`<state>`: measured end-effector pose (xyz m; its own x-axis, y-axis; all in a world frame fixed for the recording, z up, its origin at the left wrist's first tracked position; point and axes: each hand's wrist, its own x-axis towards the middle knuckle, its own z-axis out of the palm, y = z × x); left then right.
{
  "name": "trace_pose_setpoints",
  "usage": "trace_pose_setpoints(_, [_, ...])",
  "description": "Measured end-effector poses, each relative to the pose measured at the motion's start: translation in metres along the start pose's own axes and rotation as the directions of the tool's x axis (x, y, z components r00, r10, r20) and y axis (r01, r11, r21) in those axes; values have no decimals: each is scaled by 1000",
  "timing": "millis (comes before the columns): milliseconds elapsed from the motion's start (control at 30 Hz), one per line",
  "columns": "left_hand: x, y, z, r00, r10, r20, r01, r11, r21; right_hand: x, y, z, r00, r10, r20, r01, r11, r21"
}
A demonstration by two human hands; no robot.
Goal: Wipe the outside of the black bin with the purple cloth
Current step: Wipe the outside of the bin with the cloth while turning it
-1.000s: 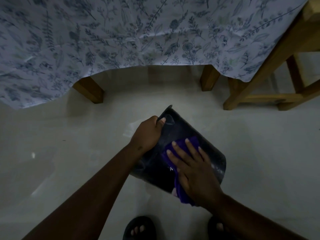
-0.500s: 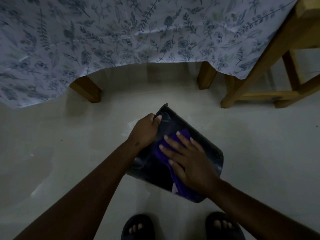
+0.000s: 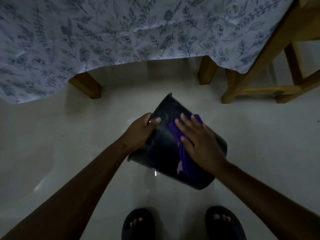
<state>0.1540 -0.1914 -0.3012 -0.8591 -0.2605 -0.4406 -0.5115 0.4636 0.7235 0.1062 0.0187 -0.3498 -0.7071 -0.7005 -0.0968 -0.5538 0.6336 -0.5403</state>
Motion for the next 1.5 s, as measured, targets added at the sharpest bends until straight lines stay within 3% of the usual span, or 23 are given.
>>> trace_pose_setpoints(67, [-8,-8,3,997,38,-70,-32,995,90,12,7,-8,989,150,-6,-148,979,139])
trace_pose_setpoints(133, [-6,-9,6,988,59,-143,-36,987,155,3,0,-4,984,175,-28,-172,980,99])
trace_pose_setpoints(267, [10,-3,6,984,97,-149,-67,979,192,-45,-26,23,999,-34,-18,31,983,-179])
trace_pose_setpoints(367, [8,-6,8,977,130,-172,-99,979,177,-35,-14,18,993,-120,12,120,977,-176])
trace_pose_setpoints(533, [4,-11,10,980,106,-170,-79,985,154,1,-6,2,984,161,-73,-155,984,86])
trace_pose_setpoints(600, [4,-12,10,982,94,-166,-69,986,149,-15,-13,10,991,89,-99,-95,994,-60])
trace_pose_setpoints(667, [3,-15,10,981,94,-169,-68,986,154,-39,-20,23,997,-68,-24,61,972,-225])
trace_pose_setpoints(767, [1,-16,10,979,108,-174,-82,985,149,-50,-14,27,982,-178,66,189,948,-255])
trace_pose_setpoints(833, [5,-10,9,978,122,-167,-100,986,133,-34,-8,17,993,-114,1,113,980,-163])
trace_pose_setpoints(933, [17,1,10,978,129,-164,-109,986,125,-3,0,2,989,127,-77,-124,991,45])
trace_pose_setpoints(1000, [21,3,10,979,117,-169,-94,986,138,-3,-4,3,981,169,-97,-164,985,51])
trace_pose_setpoints(1133, [19,-3,10,980,105,-167,-79,985,152,-49,-18,25,994,-108,18,109,967,-230])
trace_pose_setpoints(1200, [17,-5,10,981,117,-155,-94,985,147,-56,-16,29,989,-147,19,148,972,-184])
trace_pose_setpoints(1300, [11,-8,8,984,108,-139,-88,986,140,-25,-9,16,997,36,-69,-37,999,-2])
trace_pose_setpoints(1400, [3,-12,8,985,80,-150,-60,989,133,13,4,-1,968,241,-64,-224,953,204])
trace_pose_setpoints(1500, [3,-13,8,984,74,-162,-52,989,136,-3,-3,2,970,223,-92,-217,973,76])
